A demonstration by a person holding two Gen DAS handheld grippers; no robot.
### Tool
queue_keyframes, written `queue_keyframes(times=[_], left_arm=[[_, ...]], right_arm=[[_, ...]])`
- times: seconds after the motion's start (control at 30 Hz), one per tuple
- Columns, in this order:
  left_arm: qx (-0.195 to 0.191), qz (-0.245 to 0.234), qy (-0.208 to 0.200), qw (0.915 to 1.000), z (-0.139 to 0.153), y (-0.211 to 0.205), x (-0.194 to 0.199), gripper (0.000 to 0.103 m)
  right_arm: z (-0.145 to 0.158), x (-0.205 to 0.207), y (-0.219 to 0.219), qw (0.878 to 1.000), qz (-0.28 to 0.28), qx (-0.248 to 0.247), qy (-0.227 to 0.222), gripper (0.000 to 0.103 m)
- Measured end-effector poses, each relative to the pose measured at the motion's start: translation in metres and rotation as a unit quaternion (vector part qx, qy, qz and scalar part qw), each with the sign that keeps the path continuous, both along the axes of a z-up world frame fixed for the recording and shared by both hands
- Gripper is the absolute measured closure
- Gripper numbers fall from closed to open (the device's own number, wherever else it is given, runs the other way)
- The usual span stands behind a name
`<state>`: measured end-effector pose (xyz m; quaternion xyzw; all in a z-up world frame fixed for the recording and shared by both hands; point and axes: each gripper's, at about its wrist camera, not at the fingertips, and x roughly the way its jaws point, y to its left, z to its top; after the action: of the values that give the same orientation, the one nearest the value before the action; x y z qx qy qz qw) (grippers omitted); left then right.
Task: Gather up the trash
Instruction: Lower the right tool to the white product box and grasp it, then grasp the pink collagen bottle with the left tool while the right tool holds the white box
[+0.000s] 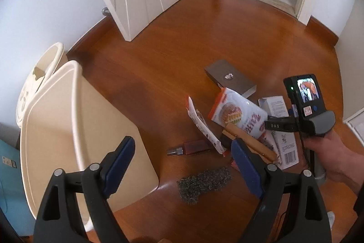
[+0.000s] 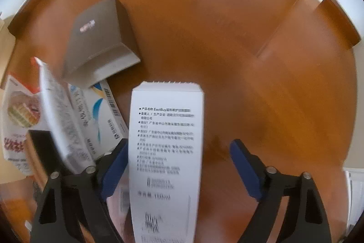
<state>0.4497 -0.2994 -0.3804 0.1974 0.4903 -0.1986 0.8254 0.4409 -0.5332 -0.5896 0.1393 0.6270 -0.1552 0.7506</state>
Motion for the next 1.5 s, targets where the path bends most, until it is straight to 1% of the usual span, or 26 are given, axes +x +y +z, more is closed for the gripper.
queue_keyframes(times=[0.03,0.07,0.1,0.2,0.3,0.33,0.4,0.47,0.5,0.6,0.67,0.7,0.73,0.77,0.87,0.93,0.97,1.03,1.07,1.13,1.2,1.23,1.33,1.43,1.47,1.5], left_arm=[[0.003,-0.001,0.000,1.0000,-0.002,-0.001,0.000,0.016],[0.007,0.000,0.002,1.0000,-0.005,-0.002,0.000,0.016],[0.009,0.001,0.003,1.0000,-0.007,-0.003,-0.001,0.016],[0.013,0.002,0.005,0.9999,-0.012,-0.009,-0.005,0.016],[0.015,-0.011,0.014,0.9997,-0.021,-0.017,-0.012,0.016],[0.015,-0.013,0.018,0.9996,-0.024,-0.021,-0.015,0.016],[0.014,-0.007,0.034,0.9993,-0.033,-0.028,-0.019,0.016],[0.002,0.015,0.062,0.9979,-0.044,-0.034,-0.016,0.016],[-0.007,0.034,0.084,0.9959,-0.052,-0.037,-0.014,0.016],[-0.032,0.093,0.132,0.9864,-0.073,-0.045,-0.009,0.016],[-0.041,0.121,0.145,0.9812,-0.083,-0.053,-0.012,0.016],[-0.046,0.127,0.149,0.9796,-0.088,-0.060,-0.016,0.016],[-0.048,0.119,0.151,0.9802,-0.093,-0.071,-0.023,0.016],[-0.045,0.104,0.148,0.9825,-0.096,-0.082,-0.030,0.016],[-0.018,0.032,0.119,0.9923,-0.109,-0.128,-0.058,0.016],[0.000,-0.011,0.108,0.9941,-0.124,-0.160,-0.070,0.016],[0.005,-0.017,0.109,0.9939,-0.129,-0.169,-0.071,0.016],[0.018,-0.015,0.118,0.9928,-0.145,-0.185,-0.068,0.016],[0.029,0.001,0.125,0.9917,-0.156,-0.190,-0.064,0.016],[0.044,0.026,0.133,0.9898,-0.169,-0.191,-0.058,0.017],[0.052,0.030,0.128,0.9899,-0.179,-0.194,-0.057,0.016],[0.057,0.029,0.134,0.9889,-0.185,-0.196,-0.057,0.016],[0.070,0.033,0.118,0.9900,-0.193,-0.202,-0.058,0.016],[0.076,0.038,0.115,0.9897,-0.198,-0.210,-0.057,0.014],[0.072,0.033,0.121,0.9894,-0.199,-0.214,-0.057,0.014],[0.077,0.027,0.117,0.9898,-0.198,-0.218,-0.061,0.014]], right_arm=[[-0.003,0.001,0.002,1.000,0.003,0.004,-0.001,0.033],[-0.005,0.001,0.003,1.000,0.005,0.008,-0.002,0.046],[-0.005,0.000,0.006,1.000,0.006,0.002,-0.002,0.047],[-0.002,-0.008,0.005,1.000,0.004,0.016,-0.007,0.048],[0.022,-0.022,-0.002,0.999,-0.006,0.012,-0.042,0.048],[0.034,-0.029,-0.003,0.999,-0.004,0.009,-0.054,0.048],[0.052,-0.040,-0.006,0.997,0.000,0.004,-0.072,0.048],[0.074,-0.055,-0.011,0.996,0.001,0.004,-0.088,0.048],[0.083,-0.066,-0.014,0.995,0.001,0.004,-0.096,0.048],[0.102,-0.101,-0.017,0.993,-0.001,0.006,-0.117,0.048],[0.110,-0.123,-0.024,0.991,-0.016,0.012,-0.131,0.048],[0.113,-0.135,-0.037,0.990,-0.028,0.017,-0.138,0.048],[0.115,-0.155,-0.048,0.988,-0.045,0.027,-0.147,0.048],[0.115,-0.160,-0.058,0.986,-0.057,0.033,-0.151,0.048],[0.112,-0.199,-0.083,0.982,-0.088,0.037,-0.161,0.048],[0.111,-0.216,-0.092,0.981,-0.099,0.040,-0.164,0.048],[0.110,-0.227,-0.096,0.980,-0.104,0.042,-0.165,0.048],[0.105,-0.242,-0.104,0.979,-0.110,0.039,-0.167,0.048],[0.103,-0.246,-0.107,0.979,-0.112,0.038,-0.167,0.048],[0.098,-0.254,-0.114,0.978,-0.122,0.041,-0.167,0.048],[0.099,-0.259,-0.117,0.976,-0.130,0.044,-0.169,0.048],[0.099,-0.263,-0.120,0.975,-0.133,0.045,-0.174,0.048],[0.100,-0.267,-0.125,0.973,-0.139,0.045,-0.179,0.047],[0.104,-0.275,-0.132,0.971,-0.146,0.046,-0.182,0.047],[0.102,-0.274,-0.131,0.971,-0.146,0.046,-0.182,0.047],[0.102,-0.275,-0.132,0.971,-0.148,0.047,-0.181,0.047]])
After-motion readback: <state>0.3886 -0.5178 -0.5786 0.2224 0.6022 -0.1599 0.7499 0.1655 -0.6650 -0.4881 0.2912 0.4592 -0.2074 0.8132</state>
